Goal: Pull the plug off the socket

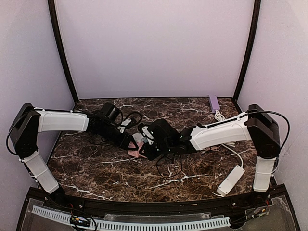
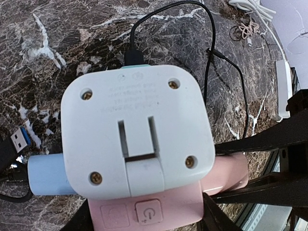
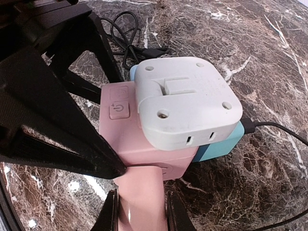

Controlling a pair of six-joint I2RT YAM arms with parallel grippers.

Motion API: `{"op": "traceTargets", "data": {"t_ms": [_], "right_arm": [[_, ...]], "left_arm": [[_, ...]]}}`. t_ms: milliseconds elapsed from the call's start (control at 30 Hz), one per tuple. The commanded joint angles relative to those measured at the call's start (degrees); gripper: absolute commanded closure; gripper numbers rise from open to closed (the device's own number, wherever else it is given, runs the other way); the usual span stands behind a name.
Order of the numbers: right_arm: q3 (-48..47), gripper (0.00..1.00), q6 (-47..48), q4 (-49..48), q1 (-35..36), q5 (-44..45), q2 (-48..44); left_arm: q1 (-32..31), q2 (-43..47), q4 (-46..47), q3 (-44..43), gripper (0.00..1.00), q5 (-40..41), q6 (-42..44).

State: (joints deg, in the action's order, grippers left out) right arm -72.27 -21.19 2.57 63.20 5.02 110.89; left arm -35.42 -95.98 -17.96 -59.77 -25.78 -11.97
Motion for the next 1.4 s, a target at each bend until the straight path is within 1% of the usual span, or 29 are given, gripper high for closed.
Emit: {"op": "traceTargets", "data": {"t_ms": [0,200,300,400,600,733,1000,1200,1367], "right_arm": [[1.59,1.00,6.25,-8.51,0.60,-7.55,-3.98],[4.06,1.00,6.96,-10.98,0.08,-10.39,-5.52],[4.31,1.00,5.89,-11.40,0.00,-9.94,-5.62],[3.35,1.00,2.63,-9.86,0.06,-6.74,-4.82],[1.92,1.00,-5.00,-7.07,0.17,-0.76,-4.70],[-0.03,1.00,-7.34,-4.58,0.15,1.00,-4.12],[-1.33,1.00,-6.58,-3.66,0.25,1.11,-3.93],[1.10,1.00,-1.68,-8.17,1.16,-1.42,-5.04],[3.73,1.00,2.59,-12.15,1.22,-5.99,-6.30]], "left_arm": [[-0.13,1.97,1.67,-1.25,0.84,-1.97,1.34],[-0.18,2.16,1.61,-1.23,0.84,-1.66,1.32],[-0.17,2.31,1.61,-1.16,0.85,-0.82,1.29],[-0.18,3.05,1.53,-0.80,0.86,1.52,1.11],[-0.18,6.40,1.53,0.45,0.86,9.12,1.91],[-0.18,8.02,1.97,1.10,0.87,10.93,2.34],[-0.18,7.57,1.82,0.81,0.87,10.03,2.15],[-0.09,7.19,0.76,-0.21,0.87,6.92,3.87],[-0.07,7.56,0.33,-0.75,0.88,2.97,6.02]]}}
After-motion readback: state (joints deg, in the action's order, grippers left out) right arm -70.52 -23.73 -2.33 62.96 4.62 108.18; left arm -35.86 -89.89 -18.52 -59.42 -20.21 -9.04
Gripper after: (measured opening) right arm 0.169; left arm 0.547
